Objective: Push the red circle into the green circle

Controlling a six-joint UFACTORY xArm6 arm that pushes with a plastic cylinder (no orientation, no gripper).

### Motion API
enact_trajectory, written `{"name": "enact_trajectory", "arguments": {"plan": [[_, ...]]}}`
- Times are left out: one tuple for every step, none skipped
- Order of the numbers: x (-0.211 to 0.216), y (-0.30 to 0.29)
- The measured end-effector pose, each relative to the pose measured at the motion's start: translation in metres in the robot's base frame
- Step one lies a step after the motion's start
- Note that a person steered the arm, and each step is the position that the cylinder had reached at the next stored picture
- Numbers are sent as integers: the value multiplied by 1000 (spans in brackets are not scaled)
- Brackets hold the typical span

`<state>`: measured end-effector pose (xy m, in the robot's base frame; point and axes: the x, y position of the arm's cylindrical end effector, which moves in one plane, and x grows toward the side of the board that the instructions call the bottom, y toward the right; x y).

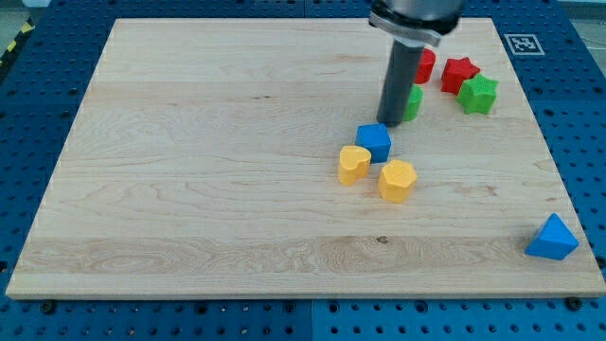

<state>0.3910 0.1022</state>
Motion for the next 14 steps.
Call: {"name": "enact_trajectory", "arguments": {"plan": [[-11, 16], [-11, 44], [-12, 43], [-25, 13], [-66, -35], [-121, -38], [-133, -26], [-127, -5], [-106, 13], [-87, 22], [-80, 31], [-105, 22], [-137, 33], [-132, 56]]}}
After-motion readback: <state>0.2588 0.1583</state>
